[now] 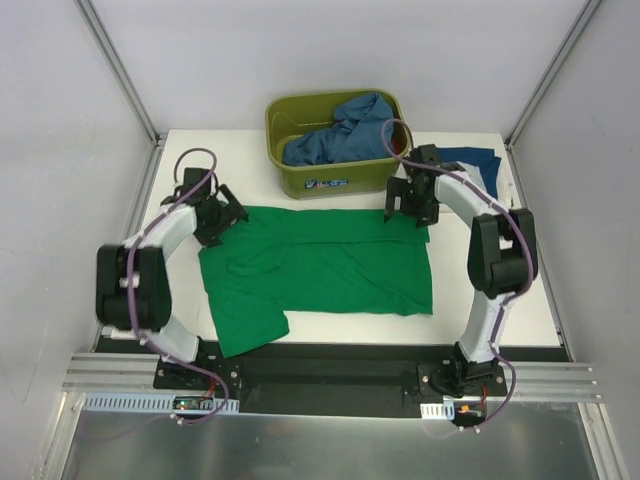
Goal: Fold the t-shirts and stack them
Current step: Fold the flattened tshirt in 1/3 of the way, then grap the side of the flattened tshirt closest away from the robot with both arms, then fold the other side of the tshirt into a rectangle
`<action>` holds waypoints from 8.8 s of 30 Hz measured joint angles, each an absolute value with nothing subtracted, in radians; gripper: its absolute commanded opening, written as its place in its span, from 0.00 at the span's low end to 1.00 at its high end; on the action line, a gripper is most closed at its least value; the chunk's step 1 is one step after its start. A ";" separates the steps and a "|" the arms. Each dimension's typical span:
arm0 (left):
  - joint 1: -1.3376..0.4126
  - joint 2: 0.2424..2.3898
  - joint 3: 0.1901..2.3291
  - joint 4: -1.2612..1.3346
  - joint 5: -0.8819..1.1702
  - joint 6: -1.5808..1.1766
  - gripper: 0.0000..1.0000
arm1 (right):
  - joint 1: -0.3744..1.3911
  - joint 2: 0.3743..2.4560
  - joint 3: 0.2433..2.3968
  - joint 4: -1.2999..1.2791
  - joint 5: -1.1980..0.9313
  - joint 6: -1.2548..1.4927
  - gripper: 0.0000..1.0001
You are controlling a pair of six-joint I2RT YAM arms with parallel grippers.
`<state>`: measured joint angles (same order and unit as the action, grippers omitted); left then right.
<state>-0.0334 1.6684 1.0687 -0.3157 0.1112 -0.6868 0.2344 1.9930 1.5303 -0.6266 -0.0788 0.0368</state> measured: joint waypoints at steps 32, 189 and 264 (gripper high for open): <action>-0.713 0.914 0.546 -0.987 -0.030 -1.253 0.58 | 0.339 1.454 0.984 -0.542 -0.042 0.093 0.97; -0.449 1.137 0.939 -0.750 -0.241 -0.994 0.00 | 0.296 1.331 0.948 -0.717 0.093 0.259 0.06; -0.253 1.866 1.349 -0.257 0.049 -0.721 0.99 | 0.354 1.630 0.937 -0.327 -0.220 0.190 0.97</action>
